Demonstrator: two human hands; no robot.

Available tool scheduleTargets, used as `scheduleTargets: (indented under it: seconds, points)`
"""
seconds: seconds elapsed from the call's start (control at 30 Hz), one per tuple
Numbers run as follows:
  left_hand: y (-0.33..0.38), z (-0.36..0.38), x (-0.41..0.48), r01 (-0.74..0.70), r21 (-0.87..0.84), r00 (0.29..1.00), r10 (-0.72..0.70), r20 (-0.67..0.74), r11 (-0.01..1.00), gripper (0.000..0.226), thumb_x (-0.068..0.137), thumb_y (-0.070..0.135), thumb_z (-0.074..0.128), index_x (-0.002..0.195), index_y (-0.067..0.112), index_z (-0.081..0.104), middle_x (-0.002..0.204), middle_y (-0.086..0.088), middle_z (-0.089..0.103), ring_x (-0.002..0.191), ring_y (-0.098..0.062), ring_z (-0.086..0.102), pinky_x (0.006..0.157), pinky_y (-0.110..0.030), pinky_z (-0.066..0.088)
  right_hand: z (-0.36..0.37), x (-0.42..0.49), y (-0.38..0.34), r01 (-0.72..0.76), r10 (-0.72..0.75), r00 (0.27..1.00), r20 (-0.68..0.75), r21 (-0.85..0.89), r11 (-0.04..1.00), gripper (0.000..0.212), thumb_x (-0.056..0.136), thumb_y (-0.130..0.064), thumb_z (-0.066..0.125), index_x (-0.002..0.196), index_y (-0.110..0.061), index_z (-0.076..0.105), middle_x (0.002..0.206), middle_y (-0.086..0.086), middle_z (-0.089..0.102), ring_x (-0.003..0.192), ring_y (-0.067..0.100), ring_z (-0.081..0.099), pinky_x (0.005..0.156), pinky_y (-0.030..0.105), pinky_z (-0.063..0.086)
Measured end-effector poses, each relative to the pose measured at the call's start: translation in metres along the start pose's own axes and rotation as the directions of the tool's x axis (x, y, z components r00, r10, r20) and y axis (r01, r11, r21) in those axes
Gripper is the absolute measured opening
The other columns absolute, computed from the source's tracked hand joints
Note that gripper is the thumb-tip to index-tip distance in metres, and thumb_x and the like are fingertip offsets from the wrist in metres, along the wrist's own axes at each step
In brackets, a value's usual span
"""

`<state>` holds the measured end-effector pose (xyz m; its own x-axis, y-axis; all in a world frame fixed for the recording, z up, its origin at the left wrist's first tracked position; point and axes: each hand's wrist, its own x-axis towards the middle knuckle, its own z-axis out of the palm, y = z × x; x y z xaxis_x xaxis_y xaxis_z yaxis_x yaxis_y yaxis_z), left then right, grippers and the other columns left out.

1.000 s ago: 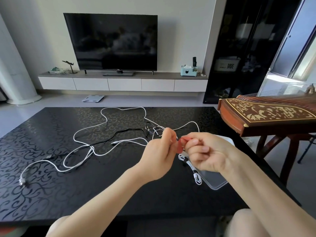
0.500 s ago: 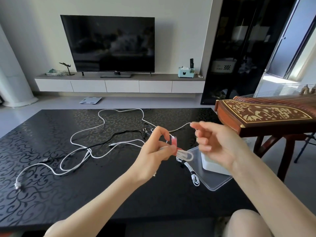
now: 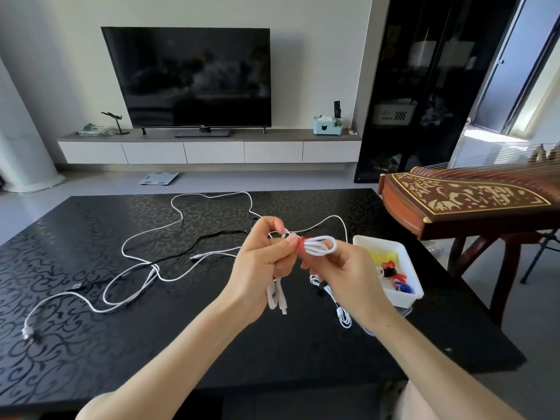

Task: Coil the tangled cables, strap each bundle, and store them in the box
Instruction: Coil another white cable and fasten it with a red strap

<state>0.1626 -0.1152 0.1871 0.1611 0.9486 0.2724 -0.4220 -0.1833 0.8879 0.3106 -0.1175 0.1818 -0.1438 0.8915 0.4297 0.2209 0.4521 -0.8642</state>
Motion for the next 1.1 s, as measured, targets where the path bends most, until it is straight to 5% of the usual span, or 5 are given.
scheduleTargets:
  seconds: [0.23, 0.47, 0.73, 0.83, 1.1]
  points:
    - [-0.016, 0.005, 0.006, -0.137, 0.373, 0.980, 0.181, -0.086, 0.918, 0.025, 0.088, 0.011, 0.052, 0.080, 0.024, 0.034, 0.056, 0.003, 0.059, 0.056, -0.021, 0.050, 0.054, -0.039, 0.040, 0.015, -0.009, -0.002, -0.379, 0.390, 0.916, 0.089, 0.510, 0.772, 0.018, 0.092, -0.003, 0.055, 0.083, -0.001, 0.070, 0.060, 0.002, 0.057, 0.055, 0.009, 0.046, 0.052, 0.021, 0.038]
    - [-0.021, 0.002, 0.011, -0.296, 0.865, 0.929, 0.332, 0.162, 0.405, 0.032, 0.097, 0.011, 0.049, 0.079, 0.030, 0.030, 0.054, 0.018, 0.049, 0.055, -0.002, 0.048, 0.051, -0.017, 0.033, -0.003, 0.004, 0.001, -0.573, 0.464, 0.796, 0.390, 0.732, 0.369, 0.029, 0.086, 0.011, 0.043, 0.088, -0.001, 0.070, 0.072, 0.007, 0.062, 0.061, 0.010, 0.051, 0.053, 0.019, 0.046]
    - [-0.019, 0.007, 0.013, -0.025, 0.525, 0.998, -0.006, 0.058, 0.851, 0.027, 0.099, 0.002, 0.040, 0.077, 0.013, 0.028, 0.061, 0.004, 0.035, 0.051, -0.007, 0.035, 0.048, -0.014, 0.030, -0.006, -0.002, 0.021, -0.248, 0.261, 0.965, -0.028, 0.224, 0.942, 0.015, 0.086, -0.024, 0.066, 0.077, -0.013, 0.073, 0.056, -0.005, 0.063, 0.051, 0.004, 0.049, 0.049, 0.014, 0.038]
    - [-0.023, 0.009, 0.013, 0.023, 0.455, 0.998, -0.046, 0.040, 0.890, 0.030, 0.099, 0.001, 0.038, 0.075, 0.013, 0.027, 0.058, 0.011, 0.033, 0.047, -0.003, 0.032, 0.045, -0.011, 0.027, 0.003, -0.006, 0.026, -0.123, 0.133, 0.986, -0.103, 0.096, 0.988, 0.025, 0.082, -0.043, 0.061, 0.082, -0.020, 0.070, 0.058, -0.011, 0.063, 0.055, -0.001, 0.054, 0.052, 0.011, 0.039]
    - [-0.029, -0.004, 0.014, 0.250, 0.495, 0.934, -0.342, 0.104, 0.832, 0.023, 0.100, 0.008, 0.039, 0.081, 0.015, 0.028, 0.054, -0.002, 0.048, 0.046, -0.015, 0.042, 0.046, -0.021, 0.034, 0.012, -0.008, 0.039, -0.321, 0.346, 0.937, -0.043, 0.281, 0.904, 0.029, 0.091, -0.015, 0.056, 0.066, -0.001, 0.052, 0.052, -0.002, 0.043, 0.054, 0.012, 0.038, 0.057, 0.030, 0.034]
